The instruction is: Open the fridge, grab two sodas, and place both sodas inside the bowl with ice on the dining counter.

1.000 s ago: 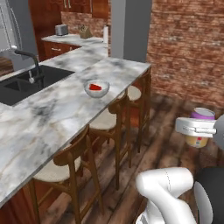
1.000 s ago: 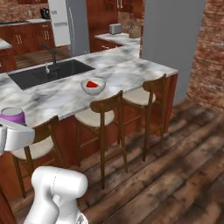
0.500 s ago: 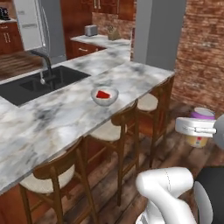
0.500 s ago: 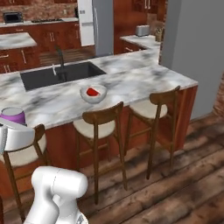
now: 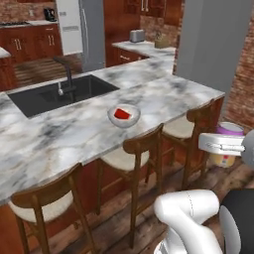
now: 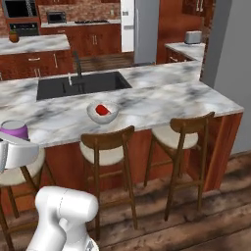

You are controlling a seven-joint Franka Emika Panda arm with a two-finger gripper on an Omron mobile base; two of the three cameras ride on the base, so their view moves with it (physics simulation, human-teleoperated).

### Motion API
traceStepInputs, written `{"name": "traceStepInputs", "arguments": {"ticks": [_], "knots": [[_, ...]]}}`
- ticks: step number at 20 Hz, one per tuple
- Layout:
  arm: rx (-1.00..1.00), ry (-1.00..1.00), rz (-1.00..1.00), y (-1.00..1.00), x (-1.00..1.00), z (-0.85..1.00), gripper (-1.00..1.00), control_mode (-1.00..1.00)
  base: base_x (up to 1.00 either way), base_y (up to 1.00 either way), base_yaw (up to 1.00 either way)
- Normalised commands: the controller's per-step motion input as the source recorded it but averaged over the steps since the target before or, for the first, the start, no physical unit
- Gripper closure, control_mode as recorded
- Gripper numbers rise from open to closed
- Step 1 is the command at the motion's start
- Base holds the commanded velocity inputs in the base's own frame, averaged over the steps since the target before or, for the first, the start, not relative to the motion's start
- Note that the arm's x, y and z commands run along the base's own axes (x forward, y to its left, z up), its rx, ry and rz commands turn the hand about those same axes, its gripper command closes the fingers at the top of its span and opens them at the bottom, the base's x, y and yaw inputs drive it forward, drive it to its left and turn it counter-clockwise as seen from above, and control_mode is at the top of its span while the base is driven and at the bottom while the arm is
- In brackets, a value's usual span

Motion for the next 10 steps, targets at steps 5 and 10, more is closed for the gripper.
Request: {"name": "traceStepInputs", "arguments": {"ticks": [5, 10], "knots": [[0.00, 0.00, 0.00, 0.00, 0.00, 0.00, 1.00, 1.00, 0.26, -0.67, 0.38], [0.00, 0.00, 0.00, 0.00, 0.00, 0.00, 1.00, 1.00, 0.26, -0.66, 0.39]]}}
